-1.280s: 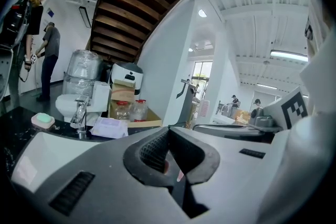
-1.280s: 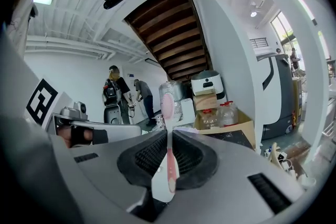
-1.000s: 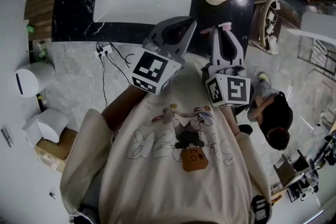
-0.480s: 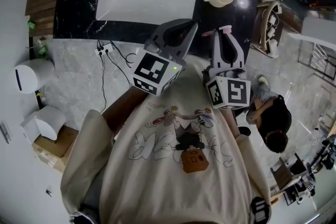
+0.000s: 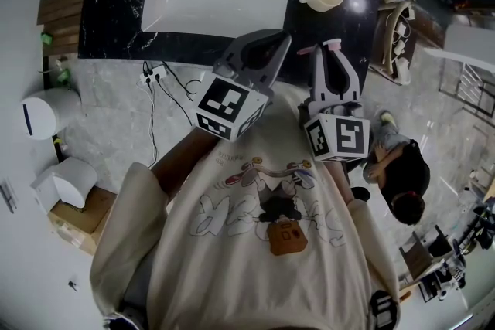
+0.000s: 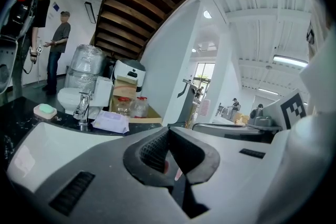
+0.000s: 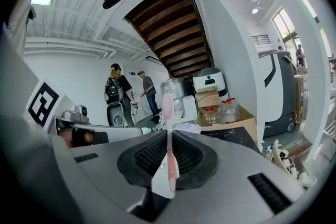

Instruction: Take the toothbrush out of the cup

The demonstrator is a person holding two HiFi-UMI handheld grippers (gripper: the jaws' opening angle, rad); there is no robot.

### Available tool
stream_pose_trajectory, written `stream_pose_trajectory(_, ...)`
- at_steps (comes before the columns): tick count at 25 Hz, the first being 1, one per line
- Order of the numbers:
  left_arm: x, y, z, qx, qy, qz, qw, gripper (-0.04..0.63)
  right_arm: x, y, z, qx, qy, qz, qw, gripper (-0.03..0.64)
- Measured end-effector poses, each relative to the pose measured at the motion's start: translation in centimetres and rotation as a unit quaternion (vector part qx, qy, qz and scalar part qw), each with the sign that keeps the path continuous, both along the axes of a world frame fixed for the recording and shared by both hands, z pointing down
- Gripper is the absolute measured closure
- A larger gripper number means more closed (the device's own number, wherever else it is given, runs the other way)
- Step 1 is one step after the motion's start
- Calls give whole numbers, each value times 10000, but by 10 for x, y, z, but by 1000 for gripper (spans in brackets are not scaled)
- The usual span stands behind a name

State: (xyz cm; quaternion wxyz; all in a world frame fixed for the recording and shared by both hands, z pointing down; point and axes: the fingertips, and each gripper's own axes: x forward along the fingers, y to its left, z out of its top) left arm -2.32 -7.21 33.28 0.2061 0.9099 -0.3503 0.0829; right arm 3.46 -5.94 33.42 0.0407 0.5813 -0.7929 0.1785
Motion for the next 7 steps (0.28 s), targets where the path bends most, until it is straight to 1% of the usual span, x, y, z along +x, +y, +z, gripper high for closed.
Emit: stream_pose_trajectory(7, 1, 1, 0, -15, 14, 2, 10000, 581, 3, 2, 1, -43, 2, 68, 10000, 574)
